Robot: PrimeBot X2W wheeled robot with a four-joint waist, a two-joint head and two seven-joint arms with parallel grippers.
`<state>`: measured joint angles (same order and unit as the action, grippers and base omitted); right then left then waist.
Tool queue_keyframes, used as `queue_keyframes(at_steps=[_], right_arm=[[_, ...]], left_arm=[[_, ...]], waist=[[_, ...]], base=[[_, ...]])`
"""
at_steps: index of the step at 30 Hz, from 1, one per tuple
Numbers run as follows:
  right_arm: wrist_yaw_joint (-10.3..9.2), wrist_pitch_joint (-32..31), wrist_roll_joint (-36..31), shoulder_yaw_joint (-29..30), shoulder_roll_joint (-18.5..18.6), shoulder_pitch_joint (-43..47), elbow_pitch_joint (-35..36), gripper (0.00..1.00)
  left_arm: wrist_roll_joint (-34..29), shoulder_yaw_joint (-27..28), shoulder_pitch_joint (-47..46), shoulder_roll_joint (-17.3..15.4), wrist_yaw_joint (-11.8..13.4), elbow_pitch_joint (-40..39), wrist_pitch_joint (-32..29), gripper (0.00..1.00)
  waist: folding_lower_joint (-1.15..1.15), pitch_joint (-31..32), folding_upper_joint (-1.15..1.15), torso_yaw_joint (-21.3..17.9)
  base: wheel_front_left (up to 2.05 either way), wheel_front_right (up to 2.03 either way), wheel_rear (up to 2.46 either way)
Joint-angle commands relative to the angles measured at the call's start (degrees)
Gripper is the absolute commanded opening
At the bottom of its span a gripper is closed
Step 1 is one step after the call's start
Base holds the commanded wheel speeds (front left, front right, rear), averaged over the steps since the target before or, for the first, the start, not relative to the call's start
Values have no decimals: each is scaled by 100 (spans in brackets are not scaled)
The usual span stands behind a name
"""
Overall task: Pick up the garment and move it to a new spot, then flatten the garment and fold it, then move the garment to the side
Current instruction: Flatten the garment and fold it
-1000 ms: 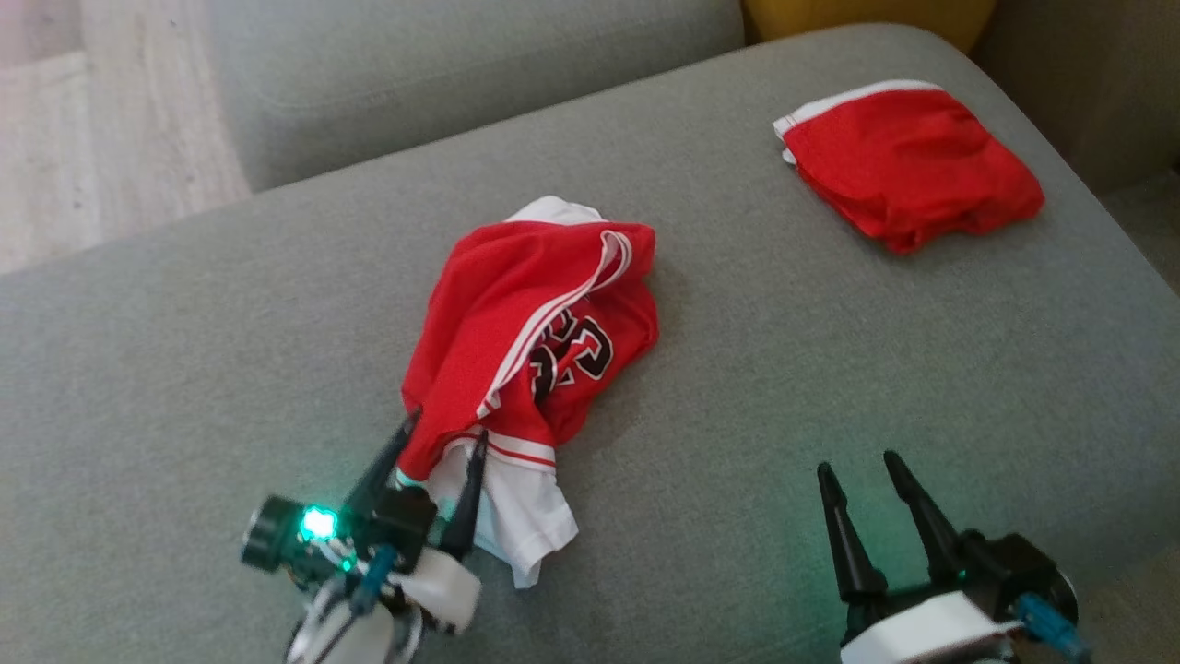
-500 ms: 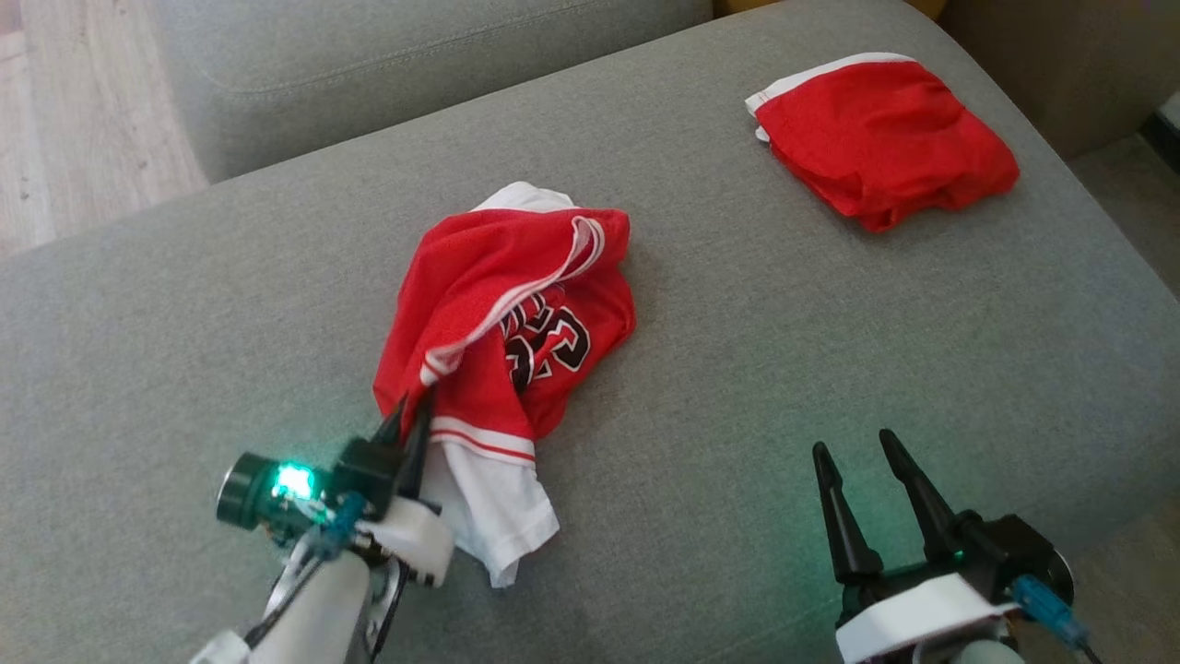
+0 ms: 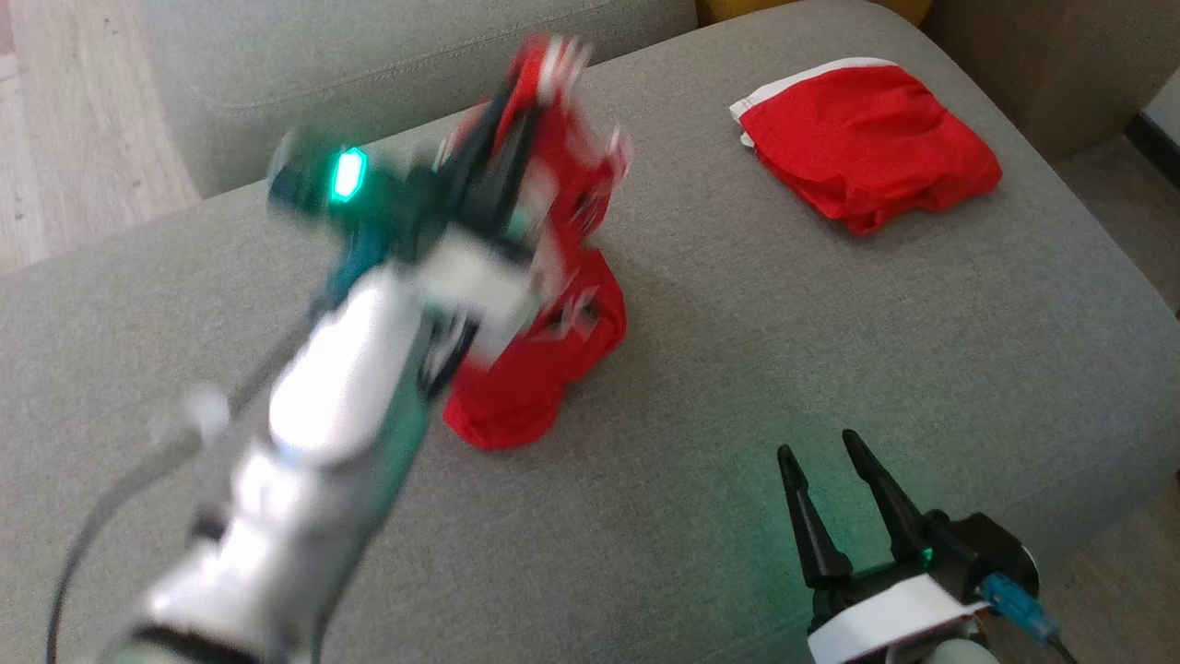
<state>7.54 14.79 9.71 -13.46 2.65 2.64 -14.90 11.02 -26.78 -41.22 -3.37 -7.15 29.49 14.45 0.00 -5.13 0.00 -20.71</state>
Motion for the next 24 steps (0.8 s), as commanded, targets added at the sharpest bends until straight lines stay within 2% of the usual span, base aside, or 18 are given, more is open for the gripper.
queue_keyframes(at_steps=[1, 4, 7, 12, 13, 17, 21, 24], right_arm=[[-5, 21, 58, -181, 22, -293, 185, 100], [-5, 21, 132, -254, 22, -341, 232, 100], [-5, 21, 179, -332, 22, -350, 269, 100], [-5, 21, 177, -355, 22, -297, 280, 100], [-5, 21, 142, -322, 22, -249, 293, 100], [-5, 21, 32, -177, 22, -140, 323, 100], [-5, 21, -141, -155, 22, -109, 355, 100], [-5, 21, -234, -132, 22, -130, 378, 100]], left_arm=[[253, -62, -883, -47, -29, -265, 49, 0], [775, -221, -1968, -120, -31, -391, 51, 0], [977, 136, -2783, -332, -32, -534, 52, 0], [953, 699, -2918, -827, 161, -428, 53, 0], [985, 939, -2497, -1108, 331, -362, 53, 0], [1316, 1341, -861, -1420, 516, -377, 54, 0], [1624, 1848, 949, -1467, 610, -491, 54, 0], [1525, 2084, 1890, -1445, 602, -379, 54, 0]], waist=[[0, 20, 0, -2], [0, 38, 0, 16], [0, 83, 0, 71], [0, 172, 0, 216], [0, 199, 0, 338], [0, 147, 0, 672], [0, -67, 0, 973], [0, -212, 0, 1160]], base=[[0, 0, 0], [0, 0, 0], [0, 0, 0], [0, 0, 0], [0, 0, 0], [0, 0, 0], [0, 0, 0], [0, 0, 0]])
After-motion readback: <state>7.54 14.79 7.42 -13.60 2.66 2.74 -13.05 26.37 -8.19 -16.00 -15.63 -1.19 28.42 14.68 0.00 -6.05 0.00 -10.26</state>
